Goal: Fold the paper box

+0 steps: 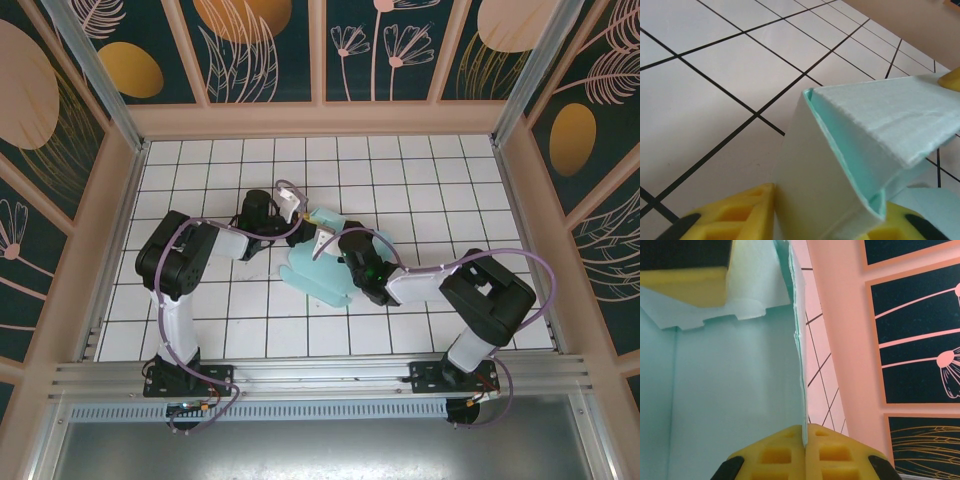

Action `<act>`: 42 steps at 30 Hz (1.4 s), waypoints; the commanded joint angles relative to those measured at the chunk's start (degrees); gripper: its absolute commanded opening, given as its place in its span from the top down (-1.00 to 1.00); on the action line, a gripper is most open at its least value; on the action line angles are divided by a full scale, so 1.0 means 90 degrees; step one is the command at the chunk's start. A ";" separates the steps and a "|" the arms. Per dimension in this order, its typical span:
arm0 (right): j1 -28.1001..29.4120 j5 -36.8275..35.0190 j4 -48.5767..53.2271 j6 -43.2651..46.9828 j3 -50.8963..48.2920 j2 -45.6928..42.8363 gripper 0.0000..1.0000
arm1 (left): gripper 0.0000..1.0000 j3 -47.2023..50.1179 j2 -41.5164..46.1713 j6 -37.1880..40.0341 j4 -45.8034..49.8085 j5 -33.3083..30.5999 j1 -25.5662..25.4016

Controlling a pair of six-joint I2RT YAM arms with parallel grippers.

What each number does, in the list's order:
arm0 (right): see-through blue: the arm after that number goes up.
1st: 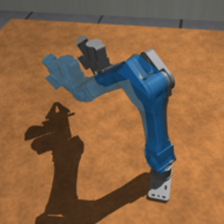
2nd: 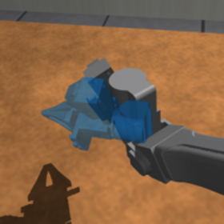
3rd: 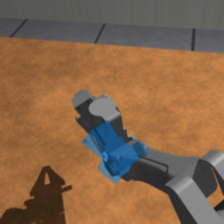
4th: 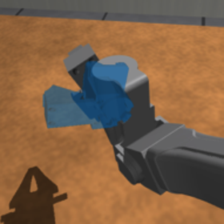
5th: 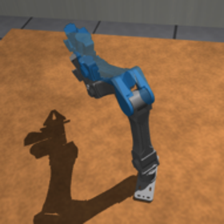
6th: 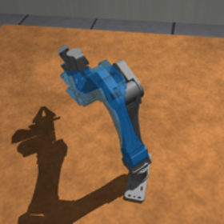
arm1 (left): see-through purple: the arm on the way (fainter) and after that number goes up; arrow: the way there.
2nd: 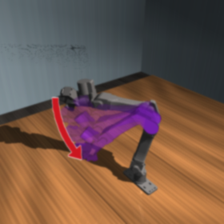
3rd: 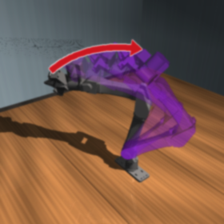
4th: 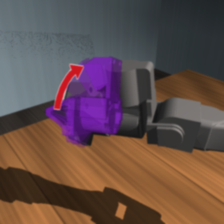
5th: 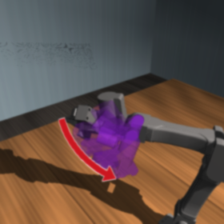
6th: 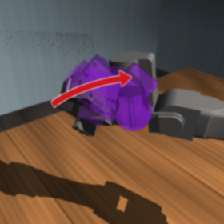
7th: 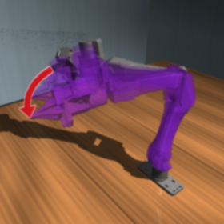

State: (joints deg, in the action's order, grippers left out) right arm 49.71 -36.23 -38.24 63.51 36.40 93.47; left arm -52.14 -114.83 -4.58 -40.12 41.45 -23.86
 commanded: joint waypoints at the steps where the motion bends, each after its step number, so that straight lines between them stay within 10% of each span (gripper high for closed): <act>1: 0.0108 0.0218 0.0458 -0.0403 0.0160 0.0021 1.00 | 0.41 0.0028 -0.0064 -0.0033 -0.0375 0.0035 0.0004; 7: 0.0152 0.0153 0.0443 -0.0523 0.0259 0.0053 1.00 | 0.58 0.0129 -0.0005 0.0112 -0.0329 -0.0037 0.0003; 22: 0.0199 0.1056 0.1770 -0.2914 0.0758 -0.0995 0.10 | 0.59 0.0100 0.0044 0.0547 0.0054 -0.0337 0.0004; 32: -0.0495 0.2743 0.2059 -0.6675 0.1157 -0.2061 -0.02 | 0.58 0.0419 0.0154 0.0474 -0.0564 -0.0517 -0.0002; 42: -0.1443 0.4147 0.3580 -1.0370 0.2536 -0.0732 0.00 | 0.57 0.1178 0.0452 0.0486 -0.1526 -0.1407 -0.0247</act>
State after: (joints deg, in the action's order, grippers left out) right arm 37.36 -5.80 -12.29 -16.58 55.96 83.15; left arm -42.15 -112.07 -0.73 -50.70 31.75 -25.23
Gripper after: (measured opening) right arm 0.500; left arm 0.215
